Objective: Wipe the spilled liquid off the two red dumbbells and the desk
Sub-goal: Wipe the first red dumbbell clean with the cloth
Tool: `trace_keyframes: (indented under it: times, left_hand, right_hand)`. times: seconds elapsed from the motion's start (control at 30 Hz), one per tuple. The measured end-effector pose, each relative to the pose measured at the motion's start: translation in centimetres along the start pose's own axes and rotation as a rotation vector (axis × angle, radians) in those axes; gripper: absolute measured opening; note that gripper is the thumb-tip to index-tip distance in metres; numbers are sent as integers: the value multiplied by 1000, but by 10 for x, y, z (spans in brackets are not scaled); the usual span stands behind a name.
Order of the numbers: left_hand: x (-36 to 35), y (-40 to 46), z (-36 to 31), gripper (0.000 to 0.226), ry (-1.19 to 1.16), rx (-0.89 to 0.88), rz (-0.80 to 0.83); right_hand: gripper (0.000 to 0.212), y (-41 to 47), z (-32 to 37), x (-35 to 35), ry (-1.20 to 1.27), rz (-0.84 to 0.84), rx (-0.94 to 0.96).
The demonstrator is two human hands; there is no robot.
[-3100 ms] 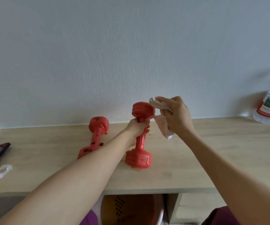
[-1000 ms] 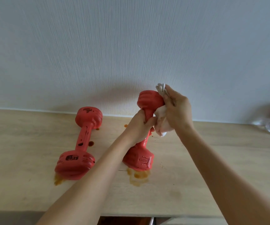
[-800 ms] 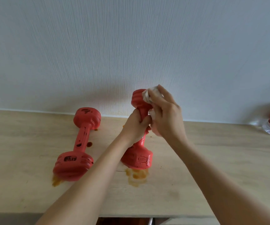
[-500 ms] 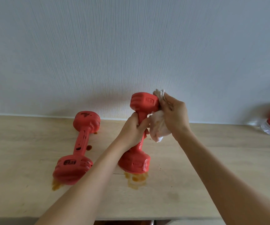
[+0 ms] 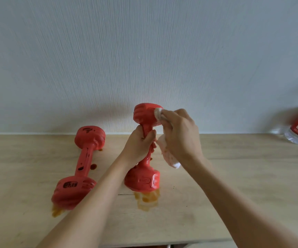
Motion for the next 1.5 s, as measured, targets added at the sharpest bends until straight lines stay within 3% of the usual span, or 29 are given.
trace_keyframes:
  times: [0.07,0.13,0.27,0.37,0.47,0.7,0.9,1.1,1.2,1.33,1.5]
  left_hand:
    - [1,-2,-1,11,1,-6,0]
    - [-1,-3,-3,11,6,-33,26]
    - [-5,-1,-3,10,-16,-41,77]
    - [-3,1,1,12,-17,-13,82]
    - [-1,1,1,11,-27,-8,80]
    - [-10,-6,-5,10,-71,-55,138]
    - [-4,0,4,12,-59,3,115]
    - [-9,-3,0,11,-61,-29,150]
    - [-7,-2,0,12,-81,-7,134]
    - [-5,-2,-3,15,-60,-28,128]
    - [-13,-5,-7,8,-92,-60,215]
  right_hand:
    - [23,0,2,-3,38,-5,-7]
    - [31,8,-17,-5,165,30,-148]
    - [22,15,-51,-12,305,146,-346]
    - [27,12,-36,-9,325,135,-255]
    - [26,4,-14,-5,160,64,-75]
    - [23,14,-52,-9,372,151,-320]
    - [28,-2,-13,1,270,67,-64]
    - [23,19,-47,-8,339,127,-239]
    - [24,14,-31,0,352,90,-132]
    - [34,1,-9,-7,192,42,19]
    - [24,20,-38,-9,682,206,-314]
Point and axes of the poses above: each hand's wrist, its own y-axis towards the middle knuckle, its own x-axis out of the back of the hand, z = x × y, the point moved 7 cm from there along y, towards the middle knuckle, and after that the axes turned 4 degrees about -x, right-handed, at the moved point
